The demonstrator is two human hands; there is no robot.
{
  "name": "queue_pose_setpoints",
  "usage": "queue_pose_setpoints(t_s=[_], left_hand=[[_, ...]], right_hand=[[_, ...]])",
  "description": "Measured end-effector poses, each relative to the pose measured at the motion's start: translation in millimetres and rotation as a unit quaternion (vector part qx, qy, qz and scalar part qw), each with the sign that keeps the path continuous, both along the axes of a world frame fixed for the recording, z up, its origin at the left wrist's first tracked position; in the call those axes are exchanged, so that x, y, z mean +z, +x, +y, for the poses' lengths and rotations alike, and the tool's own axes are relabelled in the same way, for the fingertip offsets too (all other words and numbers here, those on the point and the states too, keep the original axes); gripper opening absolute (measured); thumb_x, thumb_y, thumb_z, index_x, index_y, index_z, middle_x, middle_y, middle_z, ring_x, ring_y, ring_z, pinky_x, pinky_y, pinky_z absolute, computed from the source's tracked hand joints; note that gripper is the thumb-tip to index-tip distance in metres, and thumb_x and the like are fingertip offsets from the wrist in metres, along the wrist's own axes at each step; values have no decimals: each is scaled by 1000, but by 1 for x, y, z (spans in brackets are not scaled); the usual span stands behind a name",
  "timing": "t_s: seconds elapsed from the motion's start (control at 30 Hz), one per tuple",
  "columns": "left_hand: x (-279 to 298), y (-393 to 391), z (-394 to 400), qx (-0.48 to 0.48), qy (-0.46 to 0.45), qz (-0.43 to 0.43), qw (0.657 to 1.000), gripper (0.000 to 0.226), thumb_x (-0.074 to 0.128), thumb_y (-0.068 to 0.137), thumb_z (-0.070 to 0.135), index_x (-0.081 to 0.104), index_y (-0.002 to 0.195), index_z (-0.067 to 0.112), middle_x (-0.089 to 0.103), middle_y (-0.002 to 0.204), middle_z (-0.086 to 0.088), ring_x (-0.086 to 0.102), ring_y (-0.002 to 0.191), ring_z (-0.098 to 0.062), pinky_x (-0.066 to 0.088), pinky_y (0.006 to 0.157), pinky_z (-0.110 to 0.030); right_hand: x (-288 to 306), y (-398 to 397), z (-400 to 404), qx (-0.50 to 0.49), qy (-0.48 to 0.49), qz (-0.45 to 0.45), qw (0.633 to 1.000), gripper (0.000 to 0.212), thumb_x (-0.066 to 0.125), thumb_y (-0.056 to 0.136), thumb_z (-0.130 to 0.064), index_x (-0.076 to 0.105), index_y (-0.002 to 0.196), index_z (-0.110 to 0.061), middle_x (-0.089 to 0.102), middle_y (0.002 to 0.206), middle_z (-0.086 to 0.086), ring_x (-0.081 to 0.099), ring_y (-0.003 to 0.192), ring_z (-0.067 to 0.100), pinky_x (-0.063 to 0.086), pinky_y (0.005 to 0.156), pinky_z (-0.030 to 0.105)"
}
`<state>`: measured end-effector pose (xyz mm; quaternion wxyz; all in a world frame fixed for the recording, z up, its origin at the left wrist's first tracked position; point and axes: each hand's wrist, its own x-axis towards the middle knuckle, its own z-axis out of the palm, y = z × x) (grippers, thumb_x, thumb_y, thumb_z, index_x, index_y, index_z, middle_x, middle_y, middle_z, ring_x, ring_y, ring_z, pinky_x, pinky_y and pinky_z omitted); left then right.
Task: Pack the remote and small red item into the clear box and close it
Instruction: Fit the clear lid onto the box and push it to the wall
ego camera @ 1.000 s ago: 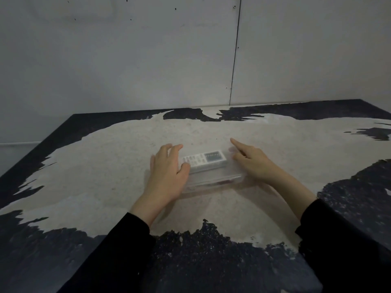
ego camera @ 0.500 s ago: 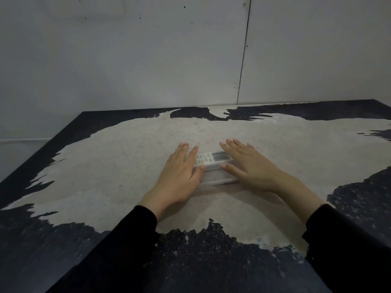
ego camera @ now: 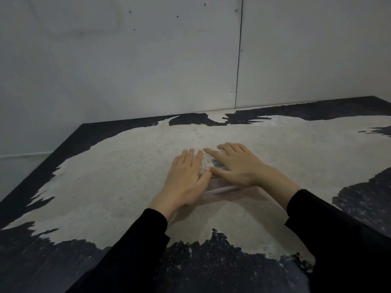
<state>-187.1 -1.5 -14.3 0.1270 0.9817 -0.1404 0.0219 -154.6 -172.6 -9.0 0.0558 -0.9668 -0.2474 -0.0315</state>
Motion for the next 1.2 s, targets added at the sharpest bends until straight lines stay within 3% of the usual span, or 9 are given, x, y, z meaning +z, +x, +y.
queue_pose_setpoints(t_s=[0.1,0.2,0.3,0.43,0.67,0.77,0.9,1.07,1.2], left_hand=[[-1,5,3,-3,-57,8,998,67,18,87,47,15,147,16,14,158,-8,7,146,-21,4,119,-38],[-2,6,4,8,-178,-23,984,66,25,83,41,34,141,11,35,151,-9,26,139,-20,14,116,-31],[0,1,1,24,-202,-51,978,50,36,92,30,41,137,10,42,146,-9,33,135,-20,18,112,-27],[3,-12,-2,54,-233,-51,970,57,36,94,35,25,145,12,30,152,-9,24,141,-20,17,116,-33],[7,-44,1,181,-450,-3,875,43,41,93,31,36,135,21,46,138,-5,53,115,-22,50,95,-44],[0,-59,-3,129,-430,11,893,44,40,94,27,34,138,23,49,137,0,54,111,-15,48,97,-36],[-3,-51,-17,100,-334,4,937,54,38,96,22,19,145,13,15,157,-8,21,142,-21,18,109,-24],[-5,-11,-47,67,-306,10,950,58,38,96,23,14,146,6,15,157,-12,10,145,-21,9,114,-27],[-2,36,-101,3,-284,15,959,60,40,95,25,15,144,3,25,154,-14,26,140,-25,19,107,-22]], right_hand=[[2,-4,1,-1,-17,23,1000,87,-4,66,-73,5,146,-42,22,157,9,13,145,27,11,117,41],[2,-6,2,-11,33,6,999,83,7,71,-73,23,144,-38,37,150,8,26,141,24,19,114,39],[4,-18,0,-42,161,-83,983,64,25,79,-59,60,118,-22,64,118,5,54,114,21,42,90,32],[1,-38,1,-75,209,-164,961,41,35,90,-37,64,79,-10,65,77,7,58,81,26,40,61,32],[1,-65,-28,-116,282,-63,950,23,50,92,-21,62,108,-11,57,123,7,50,118,22,40,99,34],[-7,-92,-36,-57,189,-114,974,26,47,94,-25,57,117,-17,49,138,4,44,128,19,40,108,35],[-15,-96,-21,45,49,-112,991,41,36,94,-42,44,132,-28,50,140,-3,49,127,16,39,108,38],[-2,-74,-38,-70,-14,-49,996,76,6,81,-61,30,141,-21,33,152,6,27,141,28,22,116,51],[1,-35,-77,-204,-7,-17,979,74,28,88,-64,28,140,-12,27,154,15,22,141,40,25,111,53]])
